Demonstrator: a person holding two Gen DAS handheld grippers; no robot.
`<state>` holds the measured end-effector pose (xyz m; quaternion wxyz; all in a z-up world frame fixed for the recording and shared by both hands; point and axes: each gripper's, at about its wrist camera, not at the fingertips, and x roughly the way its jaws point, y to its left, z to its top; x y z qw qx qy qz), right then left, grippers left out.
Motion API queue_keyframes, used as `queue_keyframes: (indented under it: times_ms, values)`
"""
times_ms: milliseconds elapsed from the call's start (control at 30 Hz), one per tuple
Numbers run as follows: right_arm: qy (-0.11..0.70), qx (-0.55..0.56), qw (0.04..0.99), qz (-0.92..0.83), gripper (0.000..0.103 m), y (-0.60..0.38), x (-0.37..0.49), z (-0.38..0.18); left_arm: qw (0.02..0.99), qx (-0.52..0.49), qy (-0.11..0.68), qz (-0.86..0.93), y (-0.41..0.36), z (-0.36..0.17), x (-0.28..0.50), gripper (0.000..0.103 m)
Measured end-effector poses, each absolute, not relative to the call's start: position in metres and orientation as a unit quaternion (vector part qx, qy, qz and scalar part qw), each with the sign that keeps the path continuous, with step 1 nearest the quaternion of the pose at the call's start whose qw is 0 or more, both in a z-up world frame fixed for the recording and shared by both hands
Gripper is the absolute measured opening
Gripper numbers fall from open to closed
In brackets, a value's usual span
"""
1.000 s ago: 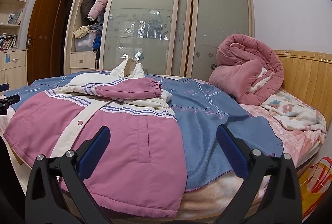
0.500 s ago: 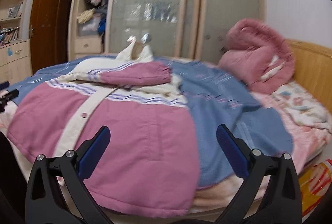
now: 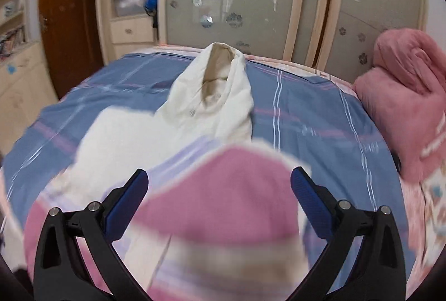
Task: Fold large clothes
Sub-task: 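Grasp the white hood with the right tool and fold it over the sleeves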
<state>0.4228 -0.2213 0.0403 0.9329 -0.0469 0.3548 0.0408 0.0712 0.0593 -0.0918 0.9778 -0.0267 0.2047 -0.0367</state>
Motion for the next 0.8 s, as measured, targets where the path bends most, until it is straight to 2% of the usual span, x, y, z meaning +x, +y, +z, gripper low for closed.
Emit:
queue_keyframes:
  times_ms: [267, 500, 533, 600, 633, 667, 700, 800]
  values:
    - [0.423, -0.043, 0.905, -0.026, 0.102, -0.206, 0.632, 0.011, 0.975, -0.036, 0.217, -0.022, 0.073, -0.092, 0.084, 0.101]
    - [0.451, -0.048, 0.888, -0.075, 0.1, -0.214, 0.705, -0.032, 0.966, -0.075, 0.245, -0.024, 0.09, -0.099, 0.105, 0.101]
    - [0.451, -0.04, 0.889, -0.07, 0.093, -0.216, 0.709, -0.037, 0.965, -0.079, 0.248, -0.024, 0.091, -0.1, 0.107, 0.101]
    - [0.448, -0.009, 0.892, -0.051, 0.039, -0.224, 0.713, -0.042, 0.964, -0.079, 0.251, -0.021, 0.092, -0.102, 0.111, 0.101]
    - [0.446, 0.013, 0.894, -0.044, 0.033, -0.229, 0.712, -0.042, 0.964, -0.078, 0.252, -0.022, 0.092, -0.103, 0.112, 0.101]
    - [0.442, 0.026, 0.896, -0.037, 0.017, -0.232, 0.709, -0.042, 0.964, -0.077, 0.253, -0.022, 0.092, -0.103, 0.113, 0.101]
    - [0.433, 0.028, 0.9, -0.035, 0.012, -0.233, 0.704, -0.039, 0.964, -0.078, 0.254, -0.022, 0.092, -0.104, 0.113, 0.101]
    - [0.389, 0.032, 0.92, -0.029, 0.008, -0.23, 0.679, -0.019, 0.963, -0.082, 0.255, -0.024, 0.091, -0.104, 0.116, 0.101]
